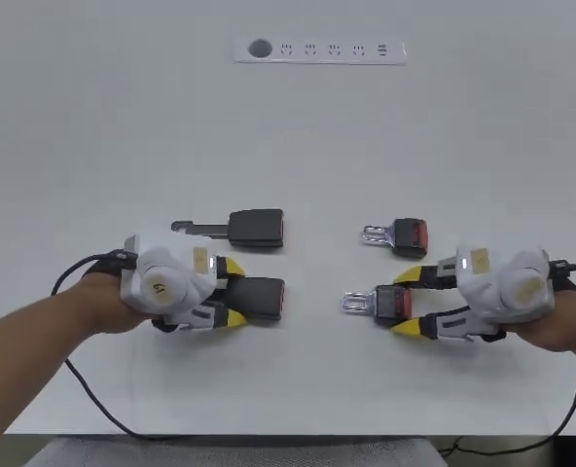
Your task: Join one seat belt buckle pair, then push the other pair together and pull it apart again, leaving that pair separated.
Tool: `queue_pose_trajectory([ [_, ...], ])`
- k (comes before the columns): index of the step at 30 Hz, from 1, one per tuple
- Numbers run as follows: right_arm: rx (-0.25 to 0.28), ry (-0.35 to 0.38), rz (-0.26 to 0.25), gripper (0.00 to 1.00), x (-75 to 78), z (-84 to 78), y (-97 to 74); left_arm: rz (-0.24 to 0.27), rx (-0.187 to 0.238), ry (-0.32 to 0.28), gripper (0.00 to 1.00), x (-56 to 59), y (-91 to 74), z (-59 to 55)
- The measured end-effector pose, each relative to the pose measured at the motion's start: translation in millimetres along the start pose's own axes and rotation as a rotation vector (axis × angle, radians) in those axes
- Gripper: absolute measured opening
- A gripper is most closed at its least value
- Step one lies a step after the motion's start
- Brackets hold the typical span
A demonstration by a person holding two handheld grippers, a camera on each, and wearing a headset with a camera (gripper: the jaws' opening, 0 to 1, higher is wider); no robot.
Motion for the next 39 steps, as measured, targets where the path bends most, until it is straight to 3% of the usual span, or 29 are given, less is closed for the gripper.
queue_pose_trajectory([
  [6, 0.007, -0.002, 0.0, 0.36, -0.2, 0.2, 0.6, 0.006, -0.011, -0.002, 0.35, -0.2, -0.3, -0.4],
  [14, 0.055, 0.024, -0.009, 0.35, -1.3, 5.8, 5.5, 0.027, -0.029, -0.029, 0.35, -0.5, -0.6, -0.4],
  [29, 0.118, 0.024, 0.003, 0.35, 5.5, 43.8, 36.9, 0.009, -0.049, 0.003, 0.34, -0.9, -1.1, 0.5],
  [32, 0.108, -0.001, 0.009, 0.35, 5.6, 51.6, 43.6, 0.006, -0.048, 0.009, 0.34, -0.8, -1.3, 0.7],
  [39, 0.125, 0.016, 0.021, 0.35, 8.6, 63.1, 52.3, -0.003, -0.05, 0.019, 0.34, -1.3, -1.2, 0.4],
])
Point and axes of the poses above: the centre of the closed fingertips' face, and the gripper's own axes: y roughly forward along the fingers, x roughly to its right, z roughly out of its top, the point moved 1 cm from there along -y, roughly backward along the fingers, and after that the axes turned 13 degrees about z, right-handed, at the moved point
